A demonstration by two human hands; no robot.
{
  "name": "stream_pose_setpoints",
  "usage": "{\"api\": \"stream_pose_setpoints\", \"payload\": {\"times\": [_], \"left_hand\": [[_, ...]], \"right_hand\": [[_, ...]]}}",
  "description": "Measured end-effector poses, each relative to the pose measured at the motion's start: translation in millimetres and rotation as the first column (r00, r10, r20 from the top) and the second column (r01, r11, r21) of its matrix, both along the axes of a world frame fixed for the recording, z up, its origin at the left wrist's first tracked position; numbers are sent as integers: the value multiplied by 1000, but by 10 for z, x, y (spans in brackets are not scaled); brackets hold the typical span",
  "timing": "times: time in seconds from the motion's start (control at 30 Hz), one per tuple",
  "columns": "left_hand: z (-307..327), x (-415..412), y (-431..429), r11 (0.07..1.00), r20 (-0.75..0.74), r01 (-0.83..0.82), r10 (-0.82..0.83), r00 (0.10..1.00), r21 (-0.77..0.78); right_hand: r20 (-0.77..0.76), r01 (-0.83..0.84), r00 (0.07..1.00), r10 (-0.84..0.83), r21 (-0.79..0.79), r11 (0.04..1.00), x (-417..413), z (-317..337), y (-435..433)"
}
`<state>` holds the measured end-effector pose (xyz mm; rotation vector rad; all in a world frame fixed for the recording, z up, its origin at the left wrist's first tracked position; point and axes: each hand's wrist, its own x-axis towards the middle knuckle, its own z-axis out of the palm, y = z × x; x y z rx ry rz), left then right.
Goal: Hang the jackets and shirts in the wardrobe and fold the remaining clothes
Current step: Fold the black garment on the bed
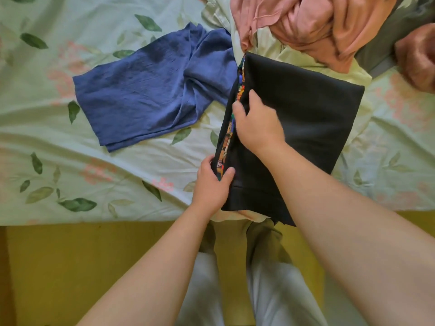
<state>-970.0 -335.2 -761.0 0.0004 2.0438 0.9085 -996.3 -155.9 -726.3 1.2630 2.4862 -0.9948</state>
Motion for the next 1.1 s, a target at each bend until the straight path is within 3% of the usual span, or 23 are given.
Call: {"api": "stream_pose_setpoints", "payload": {"times": [0.07,0.13,0.27,0.4,0.5,0.57,0.67,0.77,0.87,0.97,1.03,1.07,1.1], "left_hand": [[-30,-8,11,997,-7,-33,33,999,-75],[-40,-37,16,995,9,-30,31,999,-98],[12,-135,151,975,-11,48,-52,999,-216],[146,-332,557,912,-131,71,-134,982,-403],[150,-519,922,977,-249,38,-91,964,-208],[99,-636,1132,990,-261,33,-68,963,-135],[-42,-777,1333,986,-288,22,-70,955,-165],[-165,-859,1379,955,-268,120,-195,943,-272],[-201,-941,1315,937,-276,168,-256,927,-305],[-168,-953,1156,983,-223,119,-148,964,-141],[-114,-890,962,966,-370,231,-259,892,-119],[-99,-850,829,932,-519,326,-360,775,-158],[-91,-811,696,879,-658,418,-456,599,-229]], "right_hand": [[-40,-72,995,95,388,919,16,-7,167],[33,-187,979,203,551,813,-13,-35,330],[289,-430,896,337,373,822,-176,-237,592],[285,-478,861,421,172,861,-176,-402,737],[177,-415,908,381,242,877,-43,-323,826],[158,-253,966,206,396,883,182,-283,921],[217,-20,973,-76,407,913,657,-312,1087],[268,-60,963,-33,333,941,934,-396,1210],[123,-33,992,-9,332,943,1031,-414,1316],[-131,207,976,-176,274,939,1394,-374,1271],[-193,260,957,-217,240,935,1745,-366,1121],[-193,231,963,-187,235,944,1922,-383,1044],[-200,189,969,-143,233,954,2080,-405,974]]}}
